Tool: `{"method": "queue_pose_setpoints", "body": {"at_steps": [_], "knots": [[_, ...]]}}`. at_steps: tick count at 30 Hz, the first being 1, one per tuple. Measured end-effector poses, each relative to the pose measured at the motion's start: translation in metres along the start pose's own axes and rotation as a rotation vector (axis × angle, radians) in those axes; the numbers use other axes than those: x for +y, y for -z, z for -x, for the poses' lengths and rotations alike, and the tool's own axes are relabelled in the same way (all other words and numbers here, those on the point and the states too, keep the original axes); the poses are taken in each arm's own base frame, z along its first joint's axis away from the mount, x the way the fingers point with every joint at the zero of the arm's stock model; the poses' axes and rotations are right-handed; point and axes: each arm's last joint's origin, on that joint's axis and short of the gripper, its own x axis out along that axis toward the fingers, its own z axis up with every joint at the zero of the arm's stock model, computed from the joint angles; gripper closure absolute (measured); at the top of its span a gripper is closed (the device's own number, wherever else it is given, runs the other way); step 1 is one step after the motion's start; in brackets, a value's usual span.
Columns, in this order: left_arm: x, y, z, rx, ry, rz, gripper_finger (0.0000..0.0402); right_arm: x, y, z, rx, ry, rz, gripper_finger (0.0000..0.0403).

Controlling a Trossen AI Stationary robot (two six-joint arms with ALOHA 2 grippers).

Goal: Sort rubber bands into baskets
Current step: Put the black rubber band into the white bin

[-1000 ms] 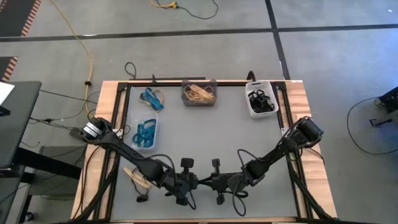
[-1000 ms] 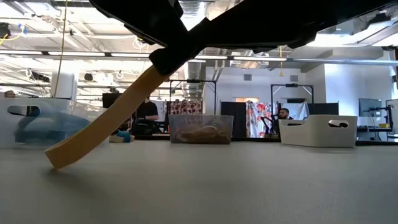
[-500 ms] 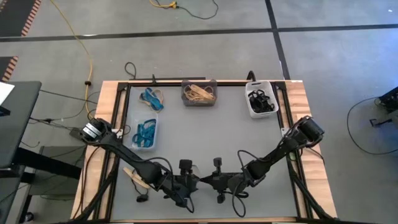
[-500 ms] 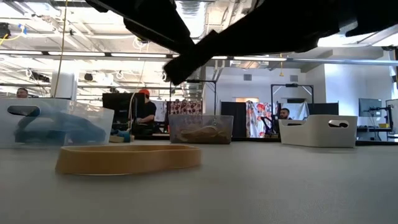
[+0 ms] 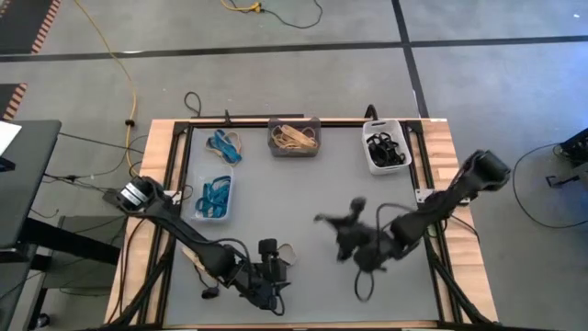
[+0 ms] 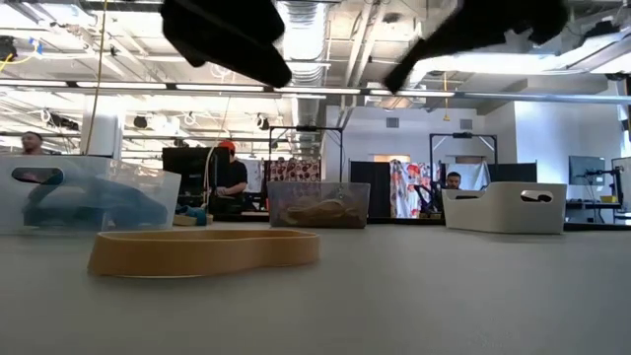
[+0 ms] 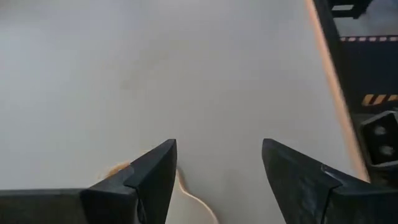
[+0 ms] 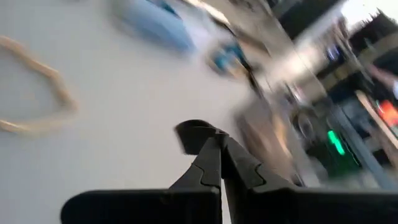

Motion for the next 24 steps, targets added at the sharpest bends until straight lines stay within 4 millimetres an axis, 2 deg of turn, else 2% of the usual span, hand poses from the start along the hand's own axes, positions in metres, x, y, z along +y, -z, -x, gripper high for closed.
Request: {"method": "queue_pose_setpoints", "body": {"at_steps": [7, 11, 17, 24], "knots": [[-0.012, 0.006, 0.008, -0.046, -0.040, 0.029, 0.0174, -0.102, 0.038, 0.007, 0.310, 0.216, -0.160, 0.0378], [-0.016, 0.007, 0.011, -0.066, -0.057, 0.045, 0.0174, -0.150, 0.059, 0.008, 0.458, 0.298, -0.271, 0.0378], [-0.016, 0.007, 0.011, -0.069, -0.057, 0.064, 0.0174, -0.193, 0.091, 0.000, 0.628, 0.300, -0.402, 0.0378], [-0.016, 0.007, 0.011, -0.073, -0.064, 0.065, 0.0174, -0.215, 0.126, -0.022, 0.742, 0.301, -0.463, 0.0378]]}}
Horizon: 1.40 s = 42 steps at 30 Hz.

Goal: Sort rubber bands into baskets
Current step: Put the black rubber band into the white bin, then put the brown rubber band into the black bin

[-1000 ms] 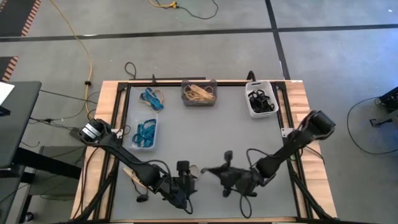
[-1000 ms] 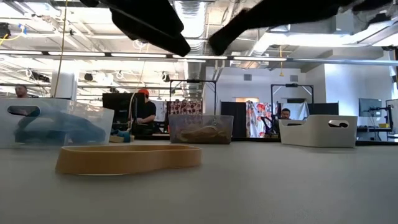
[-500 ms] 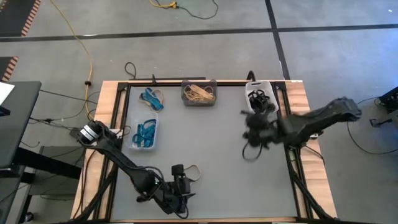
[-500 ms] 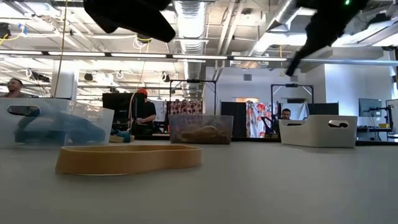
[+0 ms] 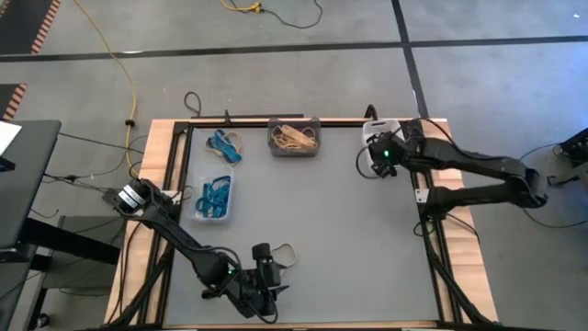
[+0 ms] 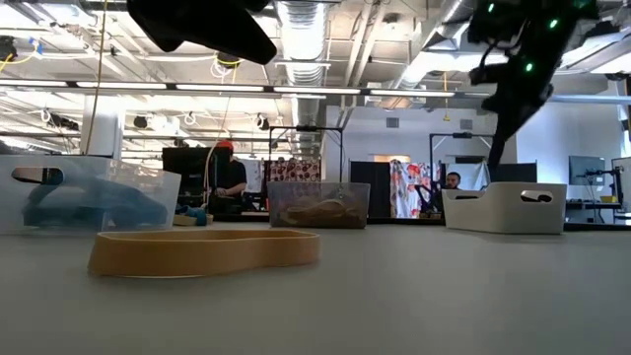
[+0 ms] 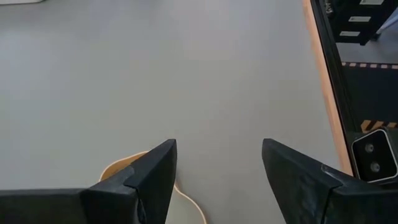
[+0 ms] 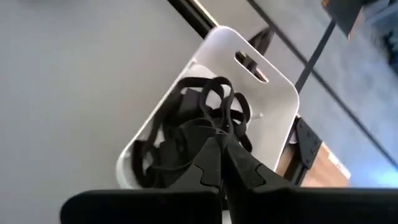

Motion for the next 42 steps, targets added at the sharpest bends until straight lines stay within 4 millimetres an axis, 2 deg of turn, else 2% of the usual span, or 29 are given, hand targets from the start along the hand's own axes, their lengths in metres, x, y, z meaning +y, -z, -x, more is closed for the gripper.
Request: {"method": "queue_pose_setpoints", "body": {"at_steps": [7, 11, 14, 23, 27, 36, 42], "knots": [[0.000, 0.000, 0.000, 0.000, 0.000, 0.000, 0.0174, -0.011, 0.004, -0.043, 0.095, -0.039, -0.093, 0.0368], [0.000, 0.000, 0.000, 0.001, 0.001, 0.000, 0.0174, -0.013, 0.010, -0.055, 0.120, -0.014, -0.127, 0.0358], [0.000, 0.000, 0.000, 0.001, 0.001, -0.001, 0.0174, -0.015, 0.013, -0.059, 0.123, -0.004, -0.144, 0.0333], [0.000, 0.000, 0.000, 0.000, 0.001, -0.006, 0.0174, -0.013, 0.011, -0.058, 0.100, -0.003, -0.160, 0.0213], [0.000, 0.000, 0.000, 0.000, 0.001, -0.005, 0.0174, -0.012, 0.010, -0.053, 0.063, 0.005, -0.166, 0.0175], [0.001, 0.001, 0.000, 0.001, -0.001, -0.003, 0.0174, -0.013, 0.008, -0.034, -0.047, -0.029, -0.204, 0.0163], [0.007, 0.019, -0.006, 0.039, -0.027, 0.023, 0.0174, -0.004, 0.009, -0.019, -0.108, -0.155, -0.163, 0.0163]]}}
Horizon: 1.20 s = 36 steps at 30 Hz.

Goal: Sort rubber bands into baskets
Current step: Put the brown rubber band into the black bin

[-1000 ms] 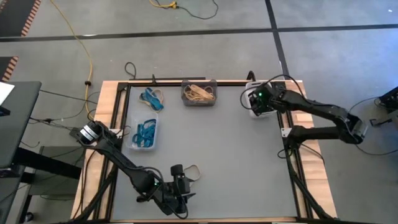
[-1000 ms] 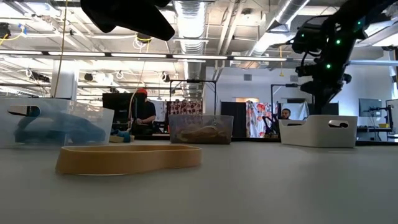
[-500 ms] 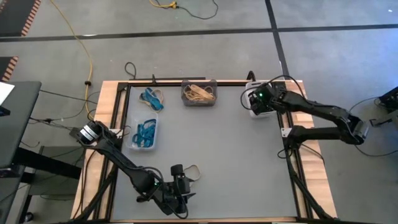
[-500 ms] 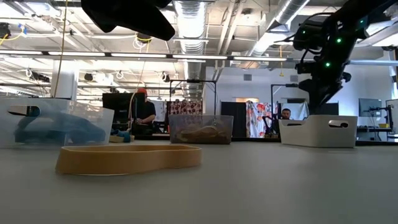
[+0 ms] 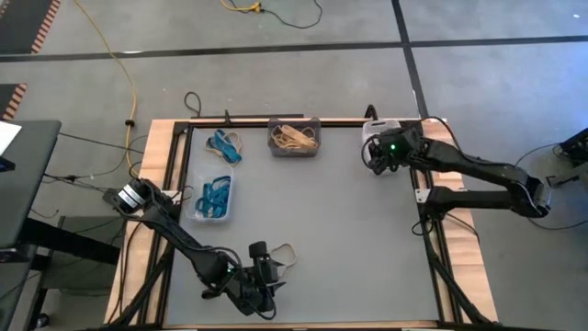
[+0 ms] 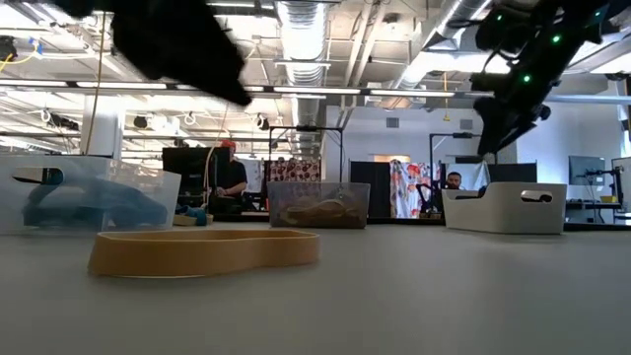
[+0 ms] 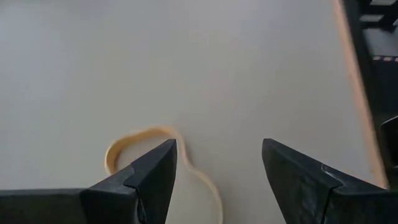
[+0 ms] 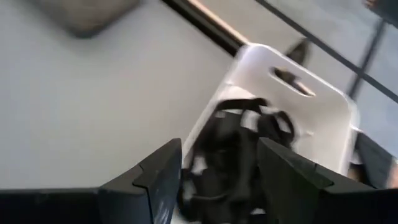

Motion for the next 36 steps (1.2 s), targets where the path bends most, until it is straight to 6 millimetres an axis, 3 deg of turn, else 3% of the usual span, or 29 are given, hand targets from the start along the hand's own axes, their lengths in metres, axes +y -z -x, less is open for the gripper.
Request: {"method": "queue_pose_setpoints", "body": {"at_steps": [6, 12, 26, 36], "knots": [[0.012, 0.024, -0.008, 0.044, -0.055, 0.058, 0.0174, 0.021, 0.004, 0.012, -0.026, -0.146, 0.084, 0.0163], [0.021, 0.035, -0.013, 0.065, -0.097, 0.081, 0.0174, 0.049, 0.012, 0.024, -0.034, -0.274, 0.144, 0.0163], [0.054, 0.059, -0.030, 0.152, -0.184, 0.240, 0.0177, 0.130, 0.037, 0.046, -0.111, -0.554, 0.333, 0.0163], [0.062, 0.065, -0.035, 0.213, -0.163, 0.248, 0.0259, 0.186, 0.056, 0.039, -0.183, -0.661, 0.423, 0.0163]]}}
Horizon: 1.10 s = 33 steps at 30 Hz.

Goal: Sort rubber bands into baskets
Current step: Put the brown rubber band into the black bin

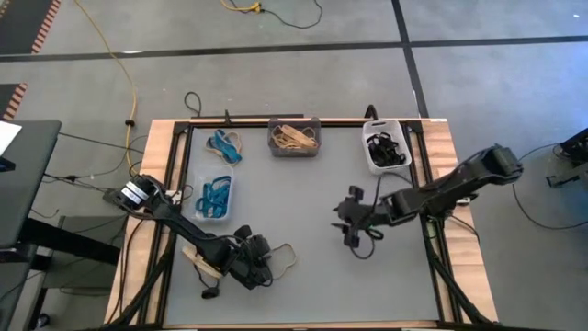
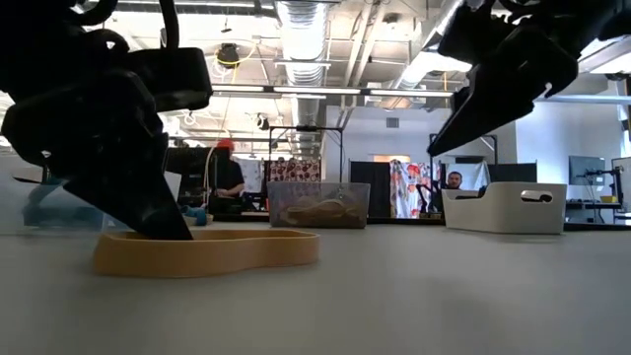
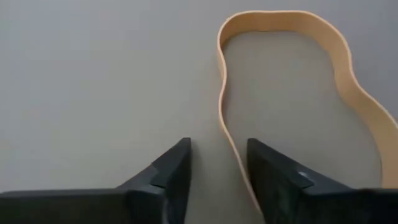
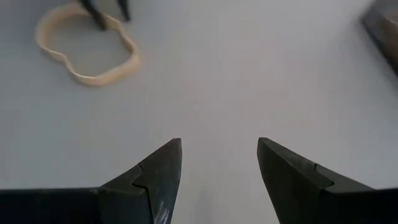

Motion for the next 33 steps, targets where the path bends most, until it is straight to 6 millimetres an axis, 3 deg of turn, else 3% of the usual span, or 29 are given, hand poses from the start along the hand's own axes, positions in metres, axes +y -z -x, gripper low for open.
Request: {"method": "queue_pose_setpoints", "body": {"at_steps": [7, 9, 15, 25, 33], "knots": [[-0.003, -0.001, -0.001, -0.024, 0.039, -0.068, 0.0376, 0.029, 0.002, -0.028, -0.108, -0.072, 0.084, 0.0163], [-0.004, -0.002, -0.001, -0.041, 0.049, -0.086, 0.0393, 0.038, 0.003, -0.036, -0.145, -0.093, 0.116, 0.0163], [-0.011, -0.012, 0.003, -0.112, 0.037, -0.136, 0.0401, 0.055, 0.006, -0.061, -0.247, -0.128, 0.157, 0.0163], [-0.025, -0.029, 0.012, -0.169, 0.059, -0.208, 0.0401, 0.068, -0.009, -0.097, -0.266, -0.183, 0.184, 0.0163], [-0.027, -0.032, 0.014, -0.168, 0.056, -0.219, 0.0401, 0.076, -0.015, -0.108, -0.253, -0.260, 0.210, 0.0163]]}}
